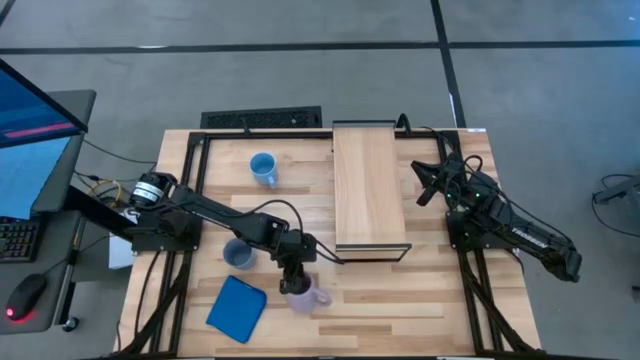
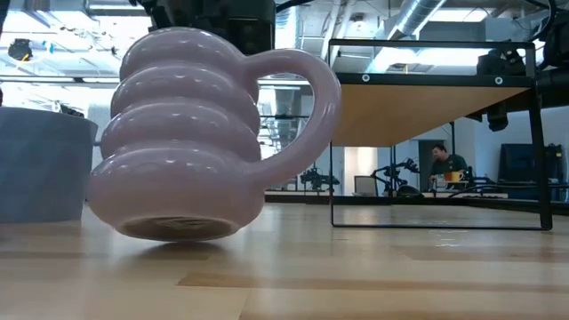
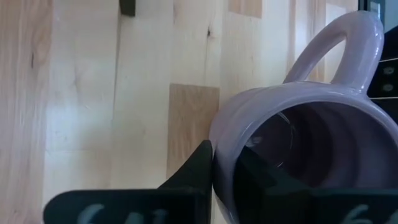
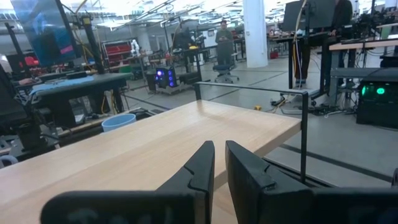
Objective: Stack small to large cups/mugs on shelf
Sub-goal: Put the violet mug on the shelf
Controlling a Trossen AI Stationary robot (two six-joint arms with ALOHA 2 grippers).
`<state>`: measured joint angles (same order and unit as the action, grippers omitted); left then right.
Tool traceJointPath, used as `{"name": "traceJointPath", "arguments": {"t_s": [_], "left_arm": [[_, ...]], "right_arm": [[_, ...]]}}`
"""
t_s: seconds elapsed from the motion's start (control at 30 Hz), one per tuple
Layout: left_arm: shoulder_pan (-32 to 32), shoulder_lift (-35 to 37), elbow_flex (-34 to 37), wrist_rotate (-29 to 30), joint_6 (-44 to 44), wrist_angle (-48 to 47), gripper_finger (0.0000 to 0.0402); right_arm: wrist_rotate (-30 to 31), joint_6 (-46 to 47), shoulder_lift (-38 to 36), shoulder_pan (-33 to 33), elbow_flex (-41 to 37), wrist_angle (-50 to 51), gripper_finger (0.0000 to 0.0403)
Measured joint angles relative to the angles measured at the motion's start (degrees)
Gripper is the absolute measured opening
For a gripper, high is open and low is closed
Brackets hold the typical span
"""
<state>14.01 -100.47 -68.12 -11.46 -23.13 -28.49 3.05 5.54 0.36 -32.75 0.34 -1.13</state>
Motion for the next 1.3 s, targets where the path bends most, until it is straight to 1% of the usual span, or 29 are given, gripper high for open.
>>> {"name": "traceJointPath", "arguments": {"t_s": [0.33,0.87,0.93,1.07,1.3], "left_arm": [[-0.2,0.0,-2.8,1.9,4.9,-0.5,0.0019],[-0.2,0.0,-2.9,1.8,5.1,-1.7,0.0019],[-0.2,0.0,-2.9,2.6,5.1,-1.7,0.0019],[-0.3,0.0,-2.9,6.4,7.0,-2.0,0.0019],[-2.2,2.5,-2.9,8.6,7.8,-3.7,0.0019]], "right_arm": [[0.0,0.0,0.0,0.0,0.0,0.0,0.0064],[0.0,0.0,0.0,0.0,0.0,0.0,0.0064],[0.0,0.0,0.0,0.0,0.0,0.0,0.0064],[0.0,0.0,0.0,0.0,0.0,0.0,0.0064],[0.0,0.0,0.0,0.0,0.0,0.0,0.0064]]}}
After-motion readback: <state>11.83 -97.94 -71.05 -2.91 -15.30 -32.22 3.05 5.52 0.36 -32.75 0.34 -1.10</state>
